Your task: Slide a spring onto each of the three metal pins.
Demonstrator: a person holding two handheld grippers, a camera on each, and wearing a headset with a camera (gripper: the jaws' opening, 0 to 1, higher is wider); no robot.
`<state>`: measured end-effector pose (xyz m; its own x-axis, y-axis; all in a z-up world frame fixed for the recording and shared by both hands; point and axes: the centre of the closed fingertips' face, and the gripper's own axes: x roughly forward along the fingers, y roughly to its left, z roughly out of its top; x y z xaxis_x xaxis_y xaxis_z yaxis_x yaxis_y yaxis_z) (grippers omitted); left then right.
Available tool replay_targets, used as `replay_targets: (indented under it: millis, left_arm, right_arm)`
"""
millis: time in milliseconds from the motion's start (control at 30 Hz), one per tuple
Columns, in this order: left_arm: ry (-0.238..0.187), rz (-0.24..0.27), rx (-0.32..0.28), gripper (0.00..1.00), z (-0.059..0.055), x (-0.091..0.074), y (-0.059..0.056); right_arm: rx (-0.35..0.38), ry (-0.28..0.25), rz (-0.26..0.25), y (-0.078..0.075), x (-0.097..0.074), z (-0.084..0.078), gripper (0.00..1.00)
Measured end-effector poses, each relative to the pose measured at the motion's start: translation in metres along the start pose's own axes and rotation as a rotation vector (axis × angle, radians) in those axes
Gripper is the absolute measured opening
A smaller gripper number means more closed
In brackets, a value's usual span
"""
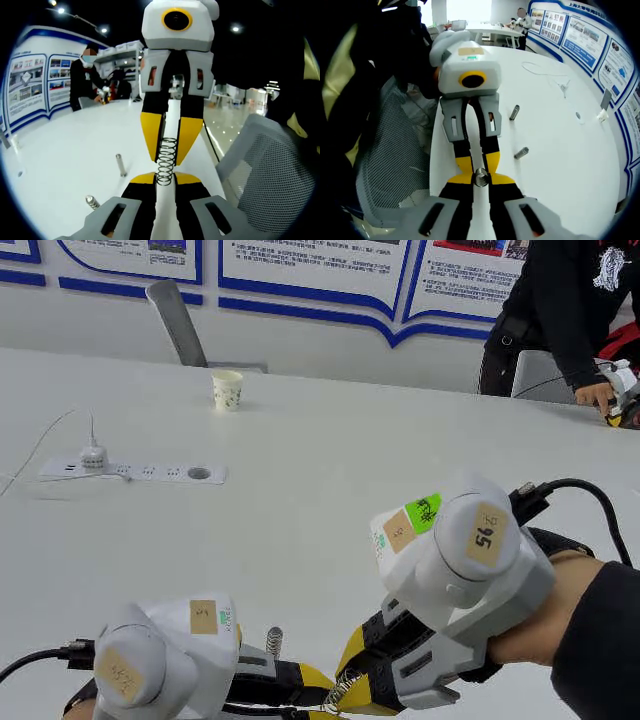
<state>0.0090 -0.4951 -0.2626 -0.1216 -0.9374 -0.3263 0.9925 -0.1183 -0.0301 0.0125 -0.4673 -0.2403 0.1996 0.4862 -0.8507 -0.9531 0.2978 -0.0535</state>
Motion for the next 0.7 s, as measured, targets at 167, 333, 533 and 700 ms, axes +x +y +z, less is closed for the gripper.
replay_targets:
  millis: [167,333,533,700]
  left_arm:
    - [0.007,0.000,-0.013,0.18,-0.003,-0.002,-0.001]
    - [0.018,-0.001,-0.024,0.23,-0.006,-0.007,-0.002]
    - [0.030,0.009,-0.043,0.28,-0.013,-0.020,0.000]
    - [0.040,0.023,-0.053,0.30,-0.020,-0.031,0.001]
  right_arm:
    - [0.000,0.002,-0.007,-0.003,-0.003,0.000,0.12]
    - [0.004,0.010,-0.017,-0.007,-0.006,-0.004,0.12]
    - [0.022,0.020,-0.037,-0.015,-0.014,-0.013,0.12]
    - [0.036,0.029,-0.055,-0.022,-0.021,-0.021,0.12]
